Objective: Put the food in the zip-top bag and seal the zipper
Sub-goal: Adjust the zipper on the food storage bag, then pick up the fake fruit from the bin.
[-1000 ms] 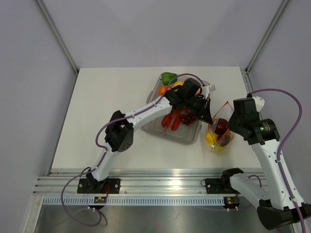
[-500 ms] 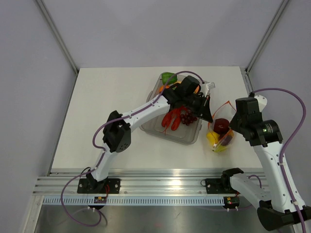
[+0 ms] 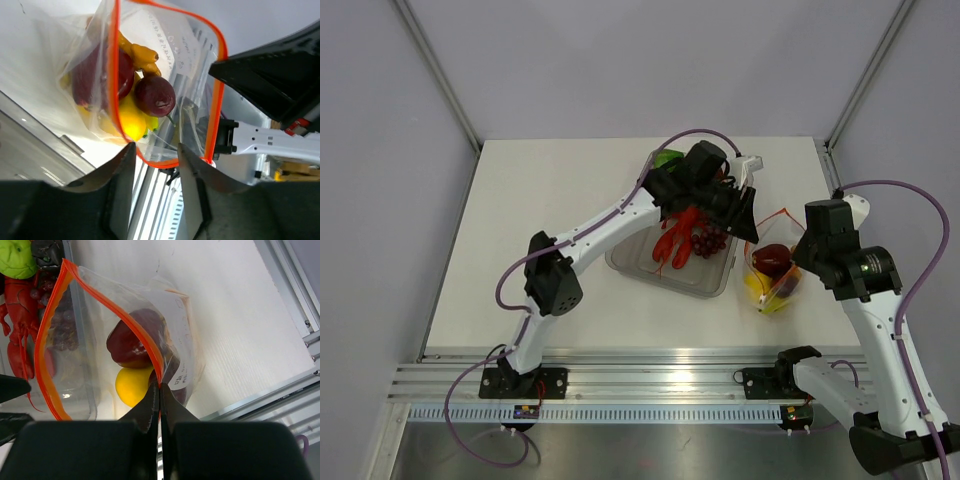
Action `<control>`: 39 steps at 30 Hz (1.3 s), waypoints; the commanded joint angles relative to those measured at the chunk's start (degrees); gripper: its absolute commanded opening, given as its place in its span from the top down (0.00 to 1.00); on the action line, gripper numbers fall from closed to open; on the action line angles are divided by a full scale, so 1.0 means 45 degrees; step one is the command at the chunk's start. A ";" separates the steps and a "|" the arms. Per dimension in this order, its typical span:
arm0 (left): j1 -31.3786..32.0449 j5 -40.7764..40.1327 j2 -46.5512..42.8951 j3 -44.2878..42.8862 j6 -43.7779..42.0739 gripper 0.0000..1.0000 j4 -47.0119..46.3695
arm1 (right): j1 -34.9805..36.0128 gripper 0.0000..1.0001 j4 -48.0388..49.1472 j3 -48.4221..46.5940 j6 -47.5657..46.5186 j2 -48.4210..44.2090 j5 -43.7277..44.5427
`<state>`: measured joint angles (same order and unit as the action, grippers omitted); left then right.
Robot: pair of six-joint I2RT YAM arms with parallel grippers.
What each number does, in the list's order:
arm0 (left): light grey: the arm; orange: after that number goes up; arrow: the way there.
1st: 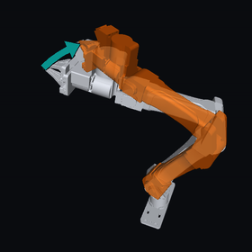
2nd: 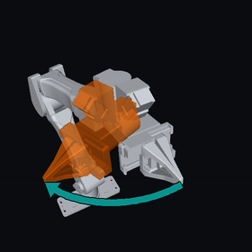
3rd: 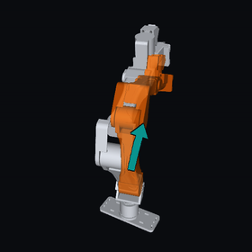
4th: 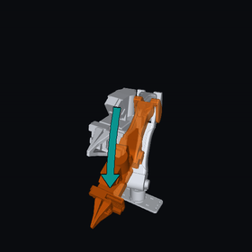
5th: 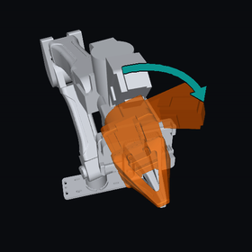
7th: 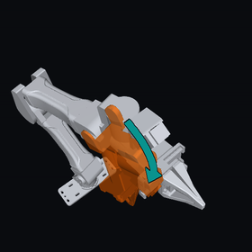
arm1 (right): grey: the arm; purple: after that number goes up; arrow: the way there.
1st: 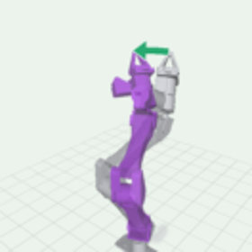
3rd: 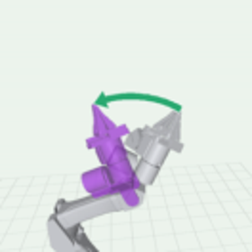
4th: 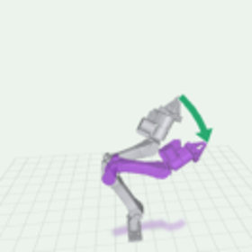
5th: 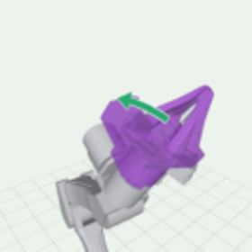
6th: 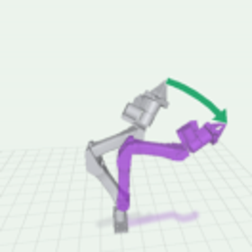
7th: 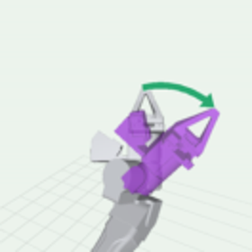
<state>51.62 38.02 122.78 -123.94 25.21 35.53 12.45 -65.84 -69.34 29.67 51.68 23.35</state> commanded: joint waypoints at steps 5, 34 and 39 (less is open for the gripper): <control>-0.0649 -0.0943 -0.1678 -0.0447 -0.1149 0.49 0.0698 | 0.0066 1.00 0.0374 -0.0450 -0.0070 0.0019 0.0357; -0.2526 -0.4426 0.2636 -0.1500 -0.0563 0.23 0.0464 | 0.0066 1.00 0.0550 -0.0783 -0.0246 0.0371 0.0318; -0.2213 -0.4327 0.3202 -0.2220 -0.0680 0.24 0.0386 | 0.0066 1.00 0.0589 -0.0685 -0.0285 0.0332 0.0318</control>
<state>40.75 17.52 135.79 -129.38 23.51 40.16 12.45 -65.36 -71.68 28.86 53.32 23.38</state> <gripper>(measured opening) 0.764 0.010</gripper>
